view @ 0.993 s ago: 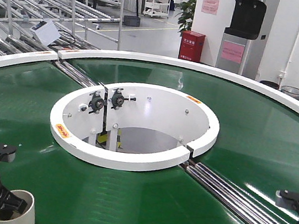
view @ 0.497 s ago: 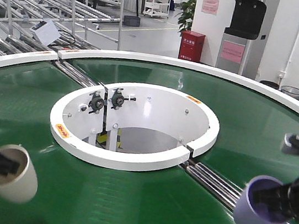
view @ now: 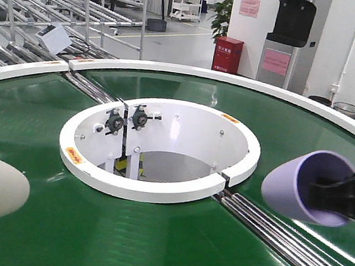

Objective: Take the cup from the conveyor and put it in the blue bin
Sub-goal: 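Close both grippers on the cup rims and lift the cups, then hold both cups raised while the base turns away from the conveyor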

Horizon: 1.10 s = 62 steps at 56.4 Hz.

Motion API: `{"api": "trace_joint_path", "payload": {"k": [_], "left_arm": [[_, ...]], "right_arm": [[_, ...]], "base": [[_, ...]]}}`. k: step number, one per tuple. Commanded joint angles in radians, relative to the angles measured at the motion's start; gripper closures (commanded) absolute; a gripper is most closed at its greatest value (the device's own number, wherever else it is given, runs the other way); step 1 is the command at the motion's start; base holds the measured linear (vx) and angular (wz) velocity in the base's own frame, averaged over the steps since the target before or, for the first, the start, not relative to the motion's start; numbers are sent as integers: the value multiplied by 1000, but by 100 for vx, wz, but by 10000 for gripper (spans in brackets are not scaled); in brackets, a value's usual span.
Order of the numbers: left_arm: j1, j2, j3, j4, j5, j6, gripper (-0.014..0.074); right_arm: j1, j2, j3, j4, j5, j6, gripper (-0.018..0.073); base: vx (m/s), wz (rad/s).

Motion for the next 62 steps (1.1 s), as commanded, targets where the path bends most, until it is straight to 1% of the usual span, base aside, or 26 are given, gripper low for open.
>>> {"api": "trace_joint_path", "payload": {"k": [1, 9, 16, 21, 29, 34, 62], "left_arm": [[1, -73, -22, -40, -107, -1, 603], [1, -134, -23, -40, -102, -1, 603], [1, -145, -23, -40, -103, -1, 603], [1, -144, -23, -41, -104, -2, 603], [2, -144, -23, -41, -105, -3, 603], [2, -144, -23, -41, -105, -3, 603], [2, -144, -23, -41, -105, -3, 603]], "right_arm": [[-2, -54, -27, -26, -93, -9, 568], [-2, -90, -27, -28, -80, -16, 568], [-2, -134, -19, -32, -73, -45, 568], [-2, -183, 38, -33, -113, -46, 568], [-2, -246, 189, -14, -165, -18, 568], [-2, -261, 232, -14, -162, 4, 568], [-2, -274, 240, -14, -175, 7, 568]], "base": [[0, 0], [0, 0], [0, 0], [0, 0], [0, 0], [0, 0], [0, 0]]}}
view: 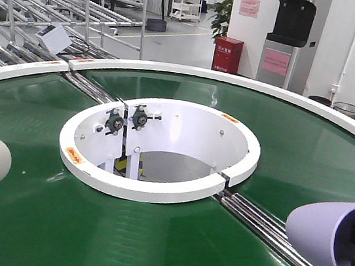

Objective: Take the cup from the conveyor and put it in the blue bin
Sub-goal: 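Hold both cups raised while the base turns away from the conveyor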

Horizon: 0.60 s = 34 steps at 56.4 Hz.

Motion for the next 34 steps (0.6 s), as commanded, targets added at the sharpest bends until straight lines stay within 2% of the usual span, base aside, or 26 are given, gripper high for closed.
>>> {"api": "trace_joint_path", "payload": {"k": [1, 34], "left_arm": [[2, -3, -26, -33, -81, -5, 603], [2, -3, -26, -33, -81, -5, 603]], "right_arm": [[-2, -9, -32, 0, -93, 3, 568], [-2, -9, -32, 0, -91, 3, 568]], "base": [[0, 0], [0, 0]]}}
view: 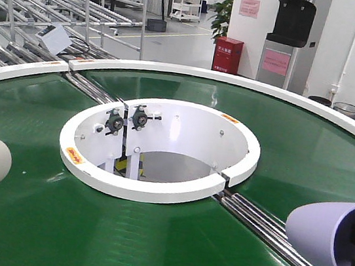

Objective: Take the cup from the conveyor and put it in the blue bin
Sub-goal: 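Hold both cups raised while the base turns away from the conveyor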

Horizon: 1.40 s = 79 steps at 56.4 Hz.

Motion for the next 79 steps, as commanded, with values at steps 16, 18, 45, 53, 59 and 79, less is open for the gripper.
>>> {"api": "trace_joint_path", "payload": {"k": [16, 18, 45, 53, 59, 79], "left_arm": [[2, -3, -26, -33, -81, -5, 603], [2, -3, -26, -33, -81, -5, 603], [2, -3, -26, -33, -81, -5, 603], [2, -3, -26, -33, -81, -5, 603], [2, -3, -26, -33, -81, -5, 603], [2, -3, -26, -33, -81, -5, 603]], "right_arm": [[-2, -9, -32, 0, -91, 0, 568], [-2, -9, -32, 0, -91, 0, 568], [-2, -9, -32, 0, -91, 0, 568], [-2, -9, -32, 0, -91, 0, 568], [-2, -9, -32, 0, -91, 0, 568], [-2, -9, -32, 0, -91, 0, 568]], "base": [[-1, 2], [-4, 1], [-13, -2], [-19, -8], [-20, -8], [-22, -15]]}}
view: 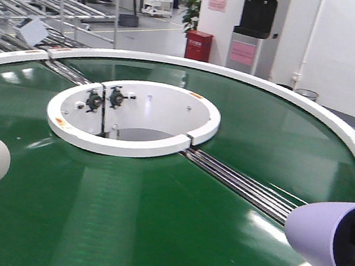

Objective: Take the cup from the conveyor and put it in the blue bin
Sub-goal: 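Hold both cups raised while the base turns away from the conveyor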

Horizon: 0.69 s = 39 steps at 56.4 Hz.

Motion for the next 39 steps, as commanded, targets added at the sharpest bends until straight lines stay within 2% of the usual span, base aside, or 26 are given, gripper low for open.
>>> {"api": "trace_joint_path", "payload": {"k": [1, 16, 39], "left_arm": [[2, -3, -26, -32, -81, -5, 603], [2, -4, -26, -32, -81, -5, 603], [2, -4, -26, -32, -81, -5, 603]], "right_arm": [[-2, -9, -32, -4, -91, 0, 568], [-2, -9, -32, -5, -91, 0, 568], [-2, -9, -32, -5, -79, 0, 568]], "base": [[-20, -29], [-17, -45], [-14, -62]]}}
